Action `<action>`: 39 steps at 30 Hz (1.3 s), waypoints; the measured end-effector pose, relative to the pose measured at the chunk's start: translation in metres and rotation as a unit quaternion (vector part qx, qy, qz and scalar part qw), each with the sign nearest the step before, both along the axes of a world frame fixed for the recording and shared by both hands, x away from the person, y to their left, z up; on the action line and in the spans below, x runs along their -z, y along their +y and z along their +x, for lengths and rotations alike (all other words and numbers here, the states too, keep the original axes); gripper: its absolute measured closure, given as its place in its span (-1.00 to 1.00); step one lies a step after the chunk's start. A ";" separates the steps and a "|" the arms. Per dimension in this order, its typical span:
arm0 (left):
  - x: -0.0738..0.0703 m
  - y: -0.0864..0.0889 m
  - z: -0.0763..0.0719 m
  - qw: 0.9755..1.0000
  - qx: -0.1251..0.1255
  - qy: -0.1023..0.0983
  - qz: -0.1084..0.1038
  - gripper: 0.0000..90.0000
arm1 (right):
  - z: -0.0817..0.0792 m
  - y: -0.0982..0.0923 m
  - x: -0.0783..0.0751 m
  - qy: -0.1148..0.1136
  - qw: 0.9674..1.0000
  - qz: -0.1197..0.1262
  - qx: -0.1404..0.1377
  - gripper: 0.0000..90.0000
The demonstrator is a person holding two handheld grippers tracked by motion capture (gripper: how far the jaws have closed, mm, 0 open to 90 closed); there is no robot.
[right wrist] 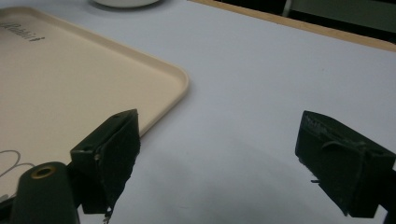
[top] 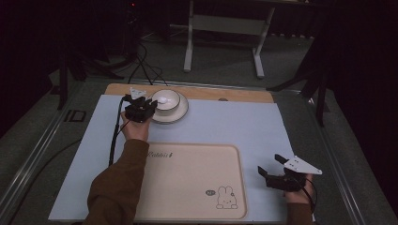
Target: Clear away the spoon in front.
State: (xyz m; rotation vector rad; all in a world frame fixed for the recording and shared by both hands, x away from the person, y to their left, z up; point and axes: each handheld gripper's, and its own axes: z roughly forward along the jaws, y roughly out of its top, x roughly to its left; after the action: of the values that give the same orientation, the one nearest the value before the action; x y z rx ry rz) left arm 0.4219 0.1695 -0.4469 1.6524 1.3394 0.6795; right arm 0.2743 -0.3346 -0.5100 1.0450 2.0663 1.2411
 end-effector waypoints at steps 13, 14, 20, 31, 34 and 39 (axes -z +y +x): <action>-0.013 0.004 -0.012 1.000 0.010 -0.015 0.001 0.66 | 0.000 0.000 0.000 0.000 1.000 0.000 0.000 -0.69; -0.014 0.004 -0.013 1.000 0.012 -0.015 0.001 0.66 | 0.000 0.000 0.000 0.000 1.000 0.000 0.000 -0.70; -0.020 0.004 -0.021 1.000 0.023 -0.018 0.004 0.66 | 0.000 0.000 0.000 0.001 1.000 0.000 0.000 -0.69; -0.029 0.006 -0.039 0.999 0.036 -0.027 0.004 0.66 | 0.000 0.000 0.000 -0.001 1.000 0.000 0.000 -0.69; -0.030 0.007 -0.043 0.999 0.038 -0.029 0.007 0.66 | 0.000 0.000 0.000 -0.001 1.000 0.000 0.001 -0.69; -0.031 0.009 -0.050 0.999 0.036 -0.031 0.006 0.66 | -0.001 0.000 0.000 0.000 1.000 0.000 0.001 -0.69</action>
State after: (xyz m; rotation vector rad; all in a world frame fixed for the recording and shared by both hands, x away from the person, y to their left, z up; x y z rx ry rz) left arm 0.3718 0.1790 -0.4154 1.6678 1.2284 0.6913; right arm 0.2737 -0.3347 -0.5096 1.0471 2.0639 1.2405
